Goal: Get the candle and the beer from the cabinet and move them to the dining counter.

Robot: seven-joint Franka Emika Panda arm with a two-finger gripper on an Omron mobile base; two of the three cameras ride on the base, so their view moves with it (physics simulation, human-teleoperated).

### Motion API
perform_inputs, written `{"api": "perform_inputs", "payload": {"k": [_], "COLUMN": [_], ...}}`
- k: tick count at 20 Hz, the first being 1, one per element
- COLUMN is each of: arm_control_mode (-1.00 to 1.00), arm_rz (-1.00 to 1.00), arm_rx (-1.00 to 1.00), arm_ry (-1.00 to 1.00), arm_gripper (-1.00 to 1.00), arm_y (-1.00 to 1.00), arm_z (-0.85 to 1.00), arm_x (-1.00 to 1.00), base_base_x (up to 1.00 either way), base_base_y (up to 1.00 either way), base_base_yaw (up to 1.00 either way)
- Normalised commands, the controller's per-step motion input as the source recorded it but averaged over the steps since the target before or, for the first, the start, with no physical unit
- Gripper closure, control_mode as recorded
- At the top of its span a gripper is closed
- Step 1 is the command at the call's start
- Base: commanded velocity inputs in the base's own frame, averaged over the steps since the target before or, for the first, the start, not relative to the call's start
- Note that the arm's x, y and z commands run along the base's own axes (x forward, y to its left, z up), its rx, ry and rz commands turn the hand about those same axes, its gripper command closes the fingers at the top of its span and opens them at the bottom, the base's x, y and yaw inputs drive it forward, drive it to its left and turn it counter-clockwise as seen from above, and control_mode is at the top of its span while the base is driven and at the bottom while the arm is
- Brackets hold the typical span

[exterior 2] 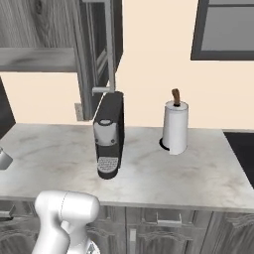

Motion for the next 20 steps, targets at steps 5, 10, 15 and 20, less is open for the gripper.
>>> {"api": "perform_inputs", "payload": {"k": [5,10,15,20], "arm_control_mode": [1.00,1.00,1.00,1.00], "arm_rz": [0.00,0.00,0.00,0.00], "arm_rx": [0.00,0.00,0.00,0.00], "arm_ry": [0.00,0.00,0.00,0.00], "arm_gripper": [-1.00,-1.00,-1.00,-1.00], "arm_y": [0.00,0.00,0.00,0.00], "arm_z": [0.00,0.00,0.00,0.00], "arm_x": [0.00,0.00,0.00,0.00], "base_base_x": [1.00,1.00,1.00,0.12], "base_base_y": [0.93,0.90,0.93,0.42], "base_base_yaw": [0.10,0.13,0.05,0.00]}}
